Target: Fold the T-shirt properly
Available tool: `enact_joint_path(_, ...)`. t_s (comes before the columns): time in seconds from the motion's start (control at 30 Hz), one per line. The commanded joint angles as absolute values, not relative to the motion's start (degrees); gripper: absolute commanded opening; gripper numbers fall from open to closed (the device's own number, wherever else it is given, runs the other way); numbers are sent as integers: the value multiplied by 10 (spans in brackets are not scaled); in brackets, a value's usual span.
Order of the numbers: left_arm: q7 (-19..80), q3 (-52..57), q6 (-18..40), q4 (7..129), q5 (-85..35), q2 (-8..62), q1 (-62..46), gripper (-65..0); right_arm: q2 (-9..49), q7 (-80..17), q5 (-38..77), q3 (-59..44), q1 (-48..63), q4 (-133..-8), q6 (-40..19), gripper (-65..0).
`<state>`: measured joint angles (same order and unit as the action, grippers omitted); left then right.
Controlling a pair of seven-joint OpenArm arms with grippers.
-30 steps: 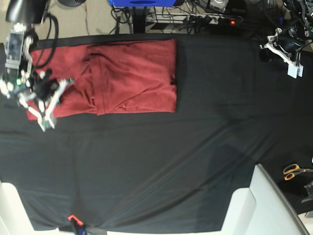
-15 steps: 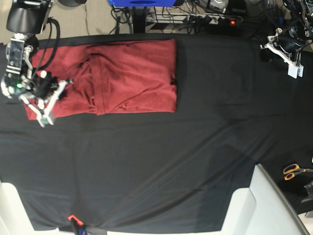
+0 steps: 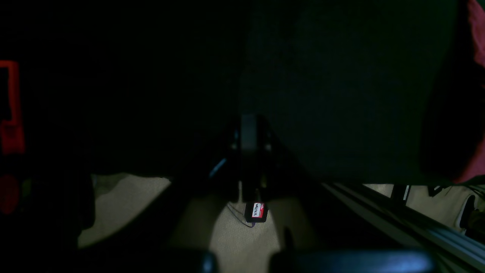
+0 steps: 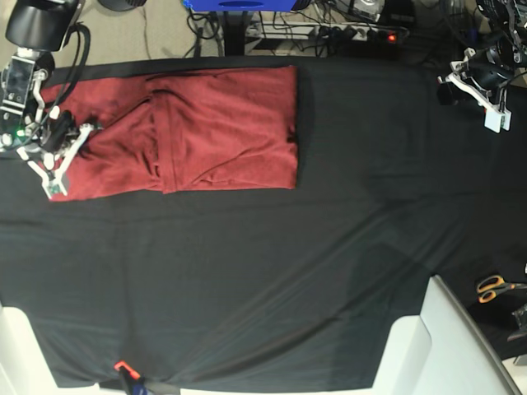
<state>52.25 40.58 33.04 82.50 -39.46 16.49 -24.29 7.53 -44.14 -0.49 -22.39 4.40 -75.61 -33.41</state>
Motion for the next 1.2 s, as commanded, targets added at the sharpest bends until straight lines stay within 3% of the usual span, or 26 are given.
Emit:
enact_joint_path(0.0, 516, 411, 333, 834, -403, 175, -245, -650, 83, -436, -3, -226, 43, -779, -332, -650)
enact_joint_path(0.17, 516, 411, 333, 834, -403, 175, -246, -650, 80, -471, 0, -226, 57, -856, -283, -650)
enact_joint_path(0.33, 516, 410, 333, 834, -403, 175, -246, -650, 62, -483, 0, -222, 71, -931, -283, -650)
enact_joint_path(0.83, 516, 410, 333, 834, -403, 175, -245, -650, 29, -487, 0, -259, 124, -909, -279, -650)
enact_joint_path(1.17, 516, 410, 333, 834, -403, 175, -245, -650, 23, -451, 0, -262, 109, -829, -283, -650)
